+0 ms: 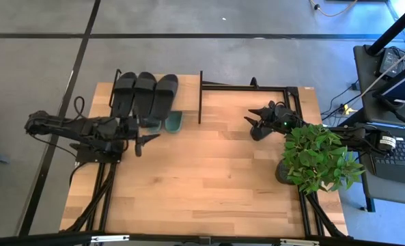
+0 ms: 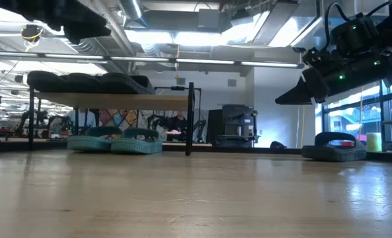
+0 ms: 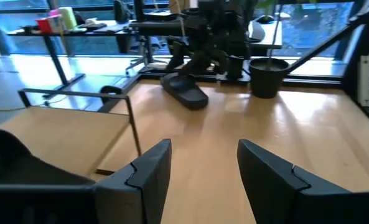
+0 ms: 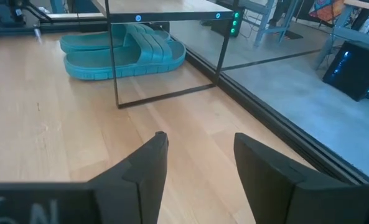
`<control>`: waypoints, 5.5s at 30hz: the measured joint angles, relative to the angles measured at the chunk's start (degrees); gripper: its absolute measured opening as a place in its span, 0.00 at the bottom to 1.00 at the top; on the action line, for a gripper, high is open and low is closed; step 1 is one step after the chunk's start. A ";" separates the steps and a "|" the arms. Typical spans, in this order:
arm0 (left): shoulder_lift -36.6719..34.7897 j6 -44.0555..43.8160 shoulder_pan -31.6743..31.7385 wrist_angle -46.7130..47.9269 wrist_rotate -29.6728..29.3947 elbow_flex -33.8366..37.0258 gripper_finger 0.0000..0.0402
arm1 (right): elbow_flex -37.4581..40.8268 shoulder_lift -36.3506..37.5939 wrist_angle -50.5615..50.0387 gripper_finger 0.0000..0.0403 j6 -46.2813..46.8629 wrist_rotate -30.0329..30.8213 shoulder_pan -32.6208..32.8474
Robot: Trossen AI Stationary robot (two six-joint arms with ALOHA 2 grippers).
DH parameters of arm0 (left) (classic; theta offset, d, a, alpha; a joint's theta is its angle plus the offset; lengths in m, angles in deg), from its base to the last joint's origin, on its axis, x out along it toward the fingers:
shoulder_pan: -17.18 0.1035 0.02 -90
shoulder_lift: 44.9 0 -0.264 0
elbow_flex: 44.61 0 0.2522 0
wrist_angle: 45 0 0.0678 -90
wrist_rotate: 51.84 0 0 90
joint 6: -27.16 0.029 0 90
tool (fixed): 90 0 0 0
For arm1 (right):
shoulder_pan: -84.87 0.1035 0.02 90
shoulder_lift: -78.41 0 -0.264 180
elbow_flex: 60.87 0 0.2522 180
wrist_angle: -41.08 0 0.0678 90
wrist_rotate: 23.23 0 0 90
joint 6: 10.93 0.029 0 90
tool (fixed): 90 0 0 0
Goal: Pick and place slides into the shelf
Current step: Put the black slipper on the shelf
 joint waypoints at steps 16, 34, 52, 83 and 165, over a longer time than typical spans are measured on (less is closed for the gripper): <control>-9.17 -0.20 -2.77 -0.39 -1.81 6.68 0.44 | 0.00 0.00 -0.03 0.46 1.12 0.01 -0.02; -10.50 2.15 -2.72 0.22 -2.98 7.73 0.44 | -0.02 0.00 -0.12 0.46 -0.62 0.02 0.20; -10.47 2.21 -2.72 1.19 -3.03 7.73 0.44 | -36.17 -7.16 -72.92 0.46 25.28 24.48 6.47; -10.45 1.62 -2.72 3.67 -3.05 7.73 0.44 | -35.34 -30.16 -82.57 0.46 34.20 28.91 3.06; -10.47 -1.26 -2.74 8.32 -3.05 7.73 0.44 | -109.59 -58.25 -72.98 0.03 -12.55 28.49 12.76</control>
